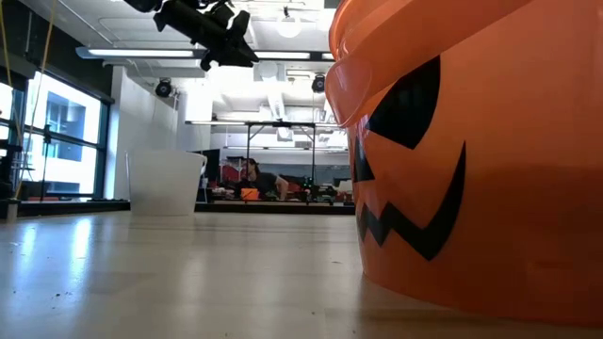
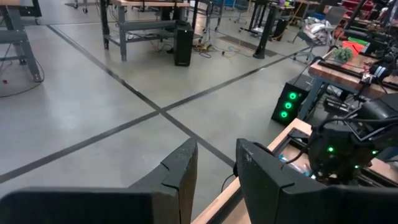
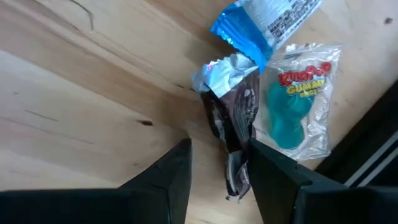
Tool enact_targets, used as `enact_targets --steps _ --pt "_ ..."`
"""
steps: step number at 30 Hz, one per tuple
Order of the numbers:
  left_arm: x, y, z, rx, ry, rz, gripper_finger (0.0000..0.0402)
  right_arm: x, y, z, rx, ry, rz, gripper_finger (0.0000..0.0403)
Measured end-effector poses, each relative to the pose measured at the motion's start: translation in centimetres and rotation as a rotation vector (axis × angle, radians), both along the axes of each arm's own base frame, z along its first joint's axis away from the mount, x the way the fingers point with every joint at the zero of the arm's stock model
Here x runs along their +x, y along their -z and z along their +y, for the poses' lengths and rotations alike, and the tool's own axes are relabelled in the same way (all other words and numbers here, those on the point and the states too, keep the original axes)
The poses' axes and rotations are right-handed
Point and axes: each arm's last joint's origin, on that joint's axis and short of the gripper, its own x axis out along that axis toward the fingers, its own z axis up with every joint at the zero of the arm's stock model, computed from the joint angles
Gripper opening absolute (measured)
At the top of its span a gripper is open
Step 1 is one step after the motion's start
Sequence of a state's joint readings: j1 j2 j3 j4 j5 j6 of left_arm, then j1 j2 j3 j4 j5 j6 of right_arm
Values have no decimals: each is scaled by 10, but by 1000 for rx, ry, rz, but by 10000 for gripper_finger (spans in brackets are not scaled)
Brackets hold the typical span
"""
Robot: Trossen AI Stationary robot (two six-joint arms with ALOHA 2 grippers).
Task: Organize candy in baskets
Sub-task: Put the brown chocolate into the orange bucket
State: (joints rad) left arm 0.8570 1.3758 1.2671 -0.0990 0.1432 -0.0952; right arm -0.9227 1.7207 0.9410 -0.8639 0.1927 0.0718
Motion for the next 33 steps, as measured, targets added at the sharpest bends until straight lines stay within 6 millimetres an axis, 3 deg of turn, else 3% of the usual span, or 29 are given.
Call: enact_targets --steps 5,10,16,21,25,28,33 --pt "0 0 0 0 0 1 99 2 1 1 -14 42 14 118" --pt "0 0 0 0 0 1 99 1 -1 3 13 83 24 20" --pt "0 1 0 -5 1 7 99 -2 -18 8 93 126 83 6" --pt "0 3 -1 -22 1 22 99 4 -67 19 46 169 25 3" --pt "-1 6 -1 -49 2 47 99 16 -118 42 8 239 -168 2" --pt "-2 8 -1 -39 6 76 99 29 -155 72 11 305 -351 1" --pt "-2 9 -1 -26 12 97 99 56 -214 145 72 391 -584 1"
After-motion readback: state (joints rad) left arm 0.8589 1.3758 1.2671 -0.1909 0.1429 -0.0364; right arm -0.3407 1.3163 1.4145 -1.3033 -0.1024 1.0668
